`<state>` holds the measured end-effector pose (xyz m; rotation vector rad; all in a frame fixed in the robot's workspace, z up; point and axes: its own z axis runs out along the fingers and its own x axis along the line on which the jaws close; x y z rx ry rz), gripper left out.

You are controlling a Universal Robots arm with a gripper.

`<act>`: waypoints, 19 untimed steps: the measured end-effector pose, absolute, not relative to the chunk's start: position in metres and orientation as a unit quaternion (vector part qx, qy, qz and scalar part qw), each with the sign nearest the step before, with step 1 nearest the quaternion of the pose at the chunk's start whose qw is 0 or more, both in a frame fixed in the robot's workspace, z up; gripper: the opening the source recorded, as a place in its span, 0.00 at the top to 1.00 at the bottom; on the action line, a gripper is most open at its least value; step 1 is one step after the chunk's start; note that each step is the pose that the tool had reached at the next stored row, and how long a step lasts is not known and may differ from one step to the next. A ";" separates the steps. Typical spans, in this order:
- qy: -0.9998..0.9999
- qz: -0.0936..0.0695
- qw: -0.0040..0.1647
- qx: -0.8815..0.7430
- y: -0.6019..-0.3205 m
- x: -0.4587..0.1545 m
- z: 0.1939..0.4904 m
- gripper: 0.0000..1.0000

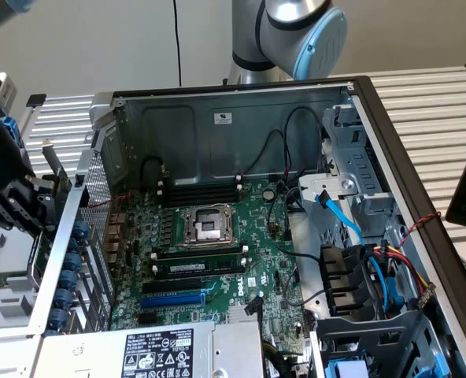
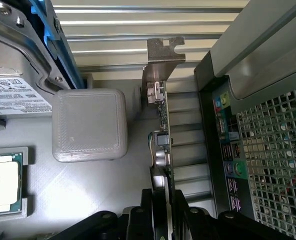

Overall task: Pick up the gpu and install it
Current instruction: 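Pick up the gpu and move the gpu toward the slot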

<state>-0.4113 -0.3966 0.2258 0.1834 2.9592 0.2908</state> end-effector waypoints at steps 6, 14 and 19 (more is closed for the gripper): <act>0.990 0.100 0.081 0.062 -0.397 -0.411 0.231 0.72; 0.990 0.099 0.076 0.065 -0.397 -0.411 0.231 0.72; 0.991 0.095 0.064 0.070 -0.397 -0.411 0.230 0.72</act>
